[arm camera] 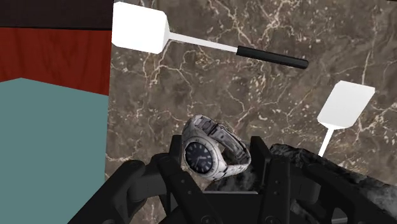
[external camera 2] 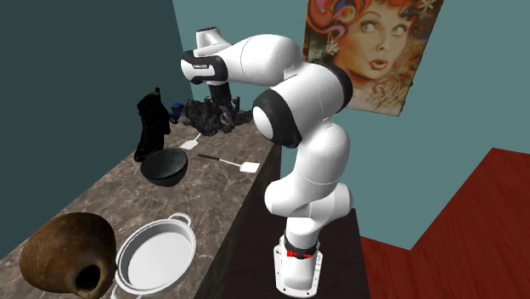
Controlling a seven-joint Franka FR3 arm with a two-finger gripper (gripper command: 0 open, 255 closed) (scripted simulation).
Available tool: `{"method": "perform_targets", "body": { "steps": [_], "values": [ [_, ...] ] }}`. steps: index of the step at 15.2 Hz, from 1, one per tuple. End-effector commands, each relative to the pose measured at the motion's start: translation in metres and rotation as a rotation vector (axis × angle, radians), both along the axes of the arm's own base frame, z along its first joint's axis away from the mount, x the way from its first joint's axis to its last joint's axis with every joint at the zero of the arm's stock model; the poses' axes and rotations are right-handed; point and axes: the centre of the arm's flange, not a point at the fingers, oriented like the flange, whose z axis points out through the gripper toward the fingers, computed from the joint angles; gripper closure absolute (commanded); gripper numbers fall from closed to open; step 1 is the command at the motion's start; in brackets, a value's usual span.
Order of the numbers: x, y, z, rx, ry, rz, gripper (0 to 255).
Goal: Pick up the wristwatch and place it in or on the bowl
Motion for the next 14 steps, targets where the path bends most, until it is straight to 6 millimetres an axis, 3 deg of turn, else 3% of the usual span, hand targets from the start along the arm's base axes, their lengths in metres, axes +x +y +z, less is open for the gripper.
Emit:
{"method": "perform_targets", "body": {
  "steps": [1, 14],
  "values": [
    [-0.016, 0.015, 0.0, 0.0, 0.0, -0.001, 255],
    [-0.141, 0.133, -0.002, 0.0, 0.0, -0.001, 255]
  ]
}}
